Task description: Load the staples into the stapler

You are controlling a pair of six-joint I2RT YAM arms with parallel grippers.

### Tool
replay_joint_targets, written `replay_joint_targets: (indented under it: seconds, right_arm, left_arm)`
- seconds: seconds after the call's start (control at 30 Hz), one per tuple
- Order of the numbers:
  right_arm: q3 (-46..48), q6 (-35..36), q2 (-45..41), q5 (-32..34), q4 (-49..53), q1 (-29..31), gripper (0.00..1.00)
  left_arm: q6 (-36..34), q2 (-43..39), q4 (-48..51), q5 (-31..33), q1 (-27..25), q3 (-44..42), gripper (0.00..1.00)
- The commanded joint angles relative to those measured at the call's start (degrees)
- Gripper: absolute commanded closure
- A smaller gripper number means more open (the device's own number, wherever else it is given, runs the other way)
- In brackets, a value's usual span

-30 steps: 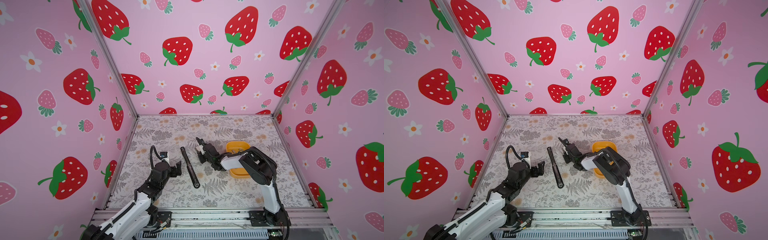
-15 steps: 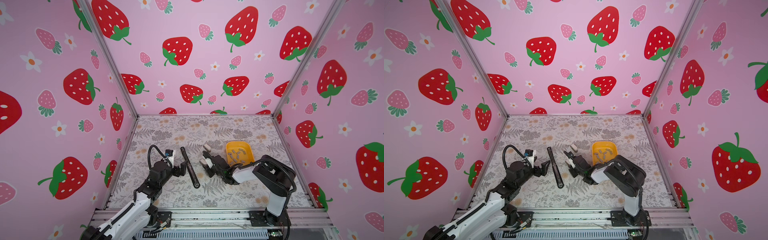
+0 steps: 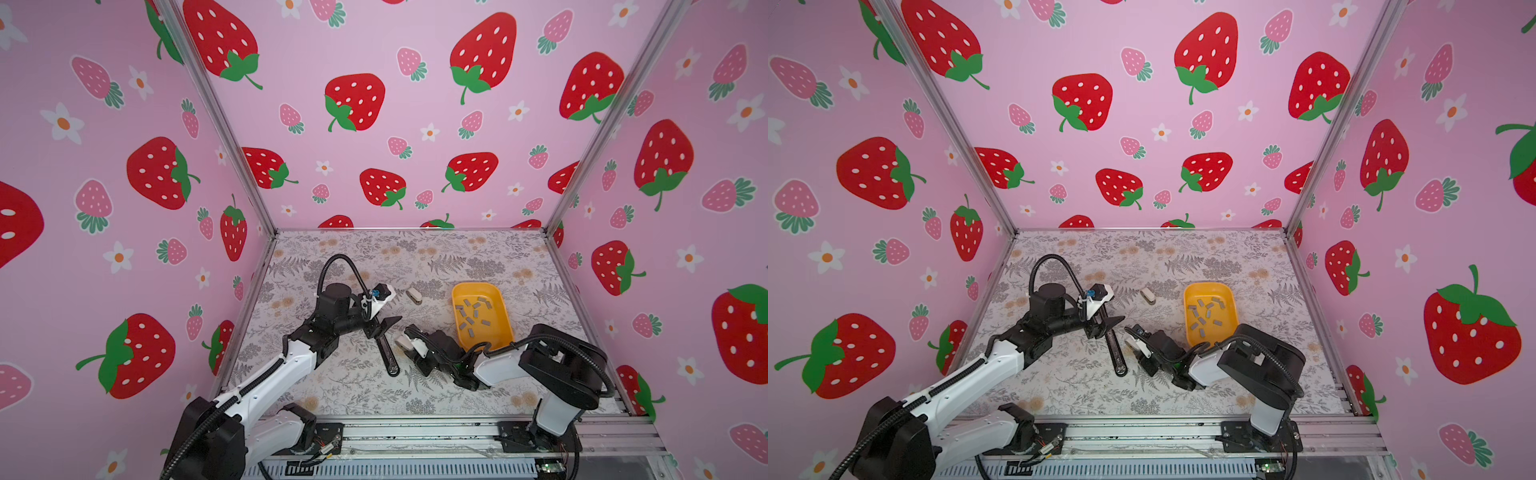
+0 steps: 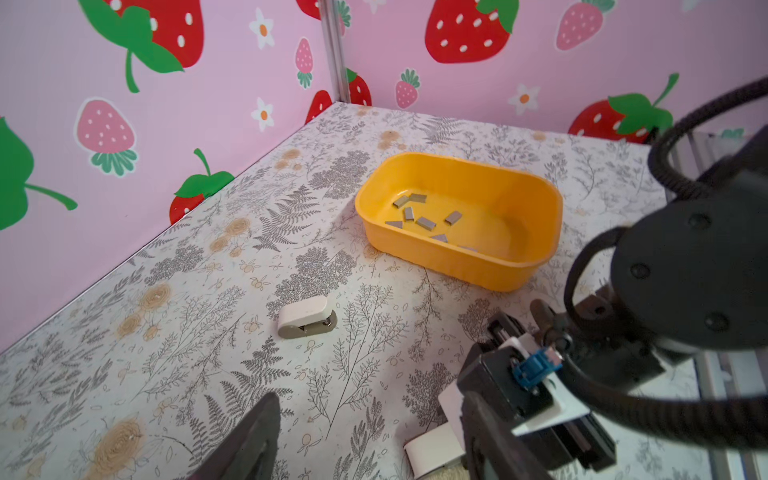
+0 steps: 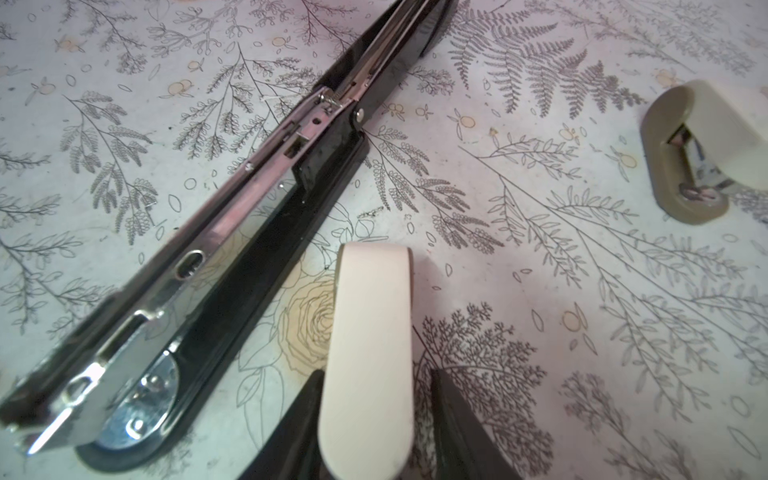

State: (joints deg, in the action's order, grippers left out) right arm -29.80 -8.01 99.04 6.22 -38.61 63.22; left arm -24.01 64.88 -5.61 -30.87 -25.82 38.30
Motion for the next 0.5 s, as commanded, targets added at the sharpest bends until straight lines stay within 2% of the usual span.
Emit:
replay_joint_targets:
  seconds: [0.0, 0.1, 0.2, 0.47]
  right_arm:
    - [2.3, 0.5, -0.5, 2.7, -1.0, -0.1, 0.52]
    - [1.7, 0.4, 0.6, 3.6, -0.9, -0.7, 0.52]
    - [1.6, 0.5, 1.0, 3.6, -1.5, -1.3, 0.55]
    - [3.8, 1.0, -2.1, 2.4, -4.1, -2.5, 0.56]
  left_arm:
    - [-11.0, 1.2, 7.4, -5.8, -0.1, 3.6, 0.30]
    - [-17.6, 2.0, 7.6, -10.3, 0.0, 2.9, 0.30]
    - [-25.4, 2.6, 11.9, -14.5, -0.1, 2.8, 0.32]
    - [-26.8, 5.9, 11.4, -14.9, -0.2, 2.7, 0.34]
